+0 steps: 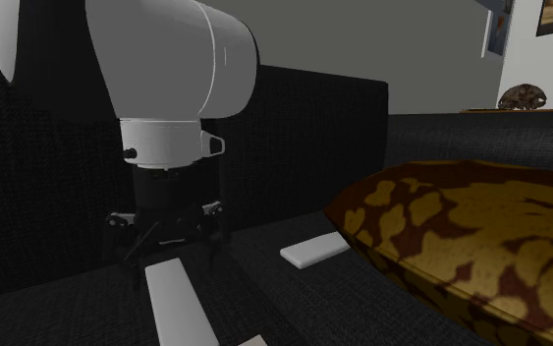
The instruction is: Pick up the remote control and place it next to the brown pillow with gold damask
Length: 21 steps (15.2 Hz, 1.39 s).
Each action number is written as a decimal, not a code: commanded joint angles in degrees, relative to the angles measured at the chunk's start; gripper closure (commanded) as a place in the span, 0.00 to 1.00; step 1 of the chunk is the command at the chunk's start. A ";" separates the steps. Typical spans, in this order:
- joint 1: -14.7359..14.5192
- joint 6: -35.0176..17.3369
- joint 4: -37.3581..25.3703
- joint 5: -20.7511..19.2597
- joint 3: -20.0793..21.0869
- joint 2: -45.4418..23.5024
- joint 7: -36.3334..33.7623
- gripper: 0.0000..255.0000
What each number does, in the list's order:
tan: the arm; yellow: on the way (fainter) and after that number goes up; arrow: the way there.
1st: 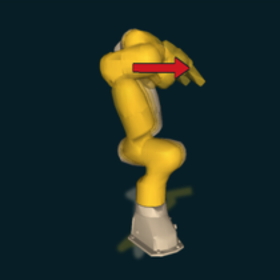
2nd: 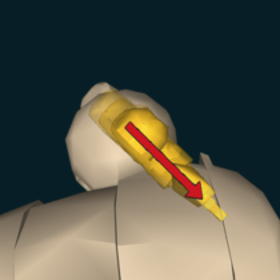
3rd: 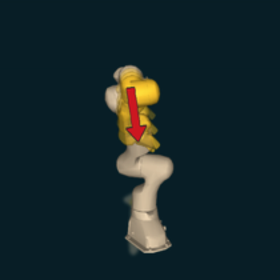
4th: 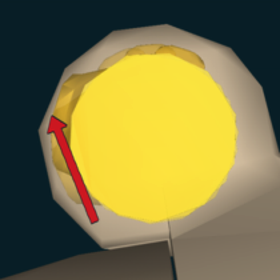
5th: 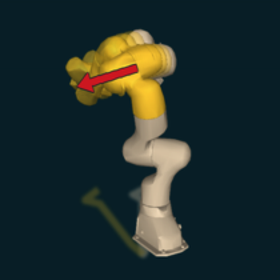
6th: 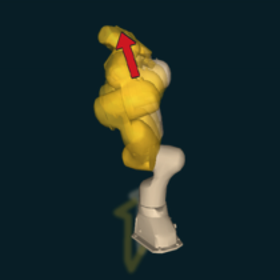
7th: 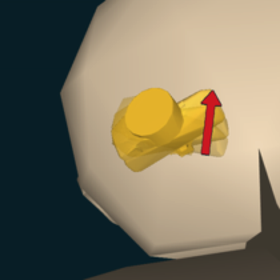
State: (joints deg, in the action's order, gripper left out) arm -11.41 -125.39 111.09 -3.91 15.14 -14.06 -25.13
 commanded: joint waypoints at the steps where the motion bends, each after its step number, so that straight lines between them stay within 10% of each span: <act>1: -0.32 -0.91 -0.31 -0.46 0.00 -1.21 -0.49 0.00; 14: -0.58 -4.53 1.07 -1.33 -0.31 -3.55 -1.06 0.00; 15: -0.58 -4.53 1.07 -1.33 -0.31 -3.55 -1.06 1.00; 21: -0.59 -4.54 1.07 -1.34 -0.31 -3.57 -1.06 1.00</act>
State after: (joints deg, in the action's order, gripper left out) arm -12.02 -129.95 112.10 -5.25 14.85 -17.58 -26.19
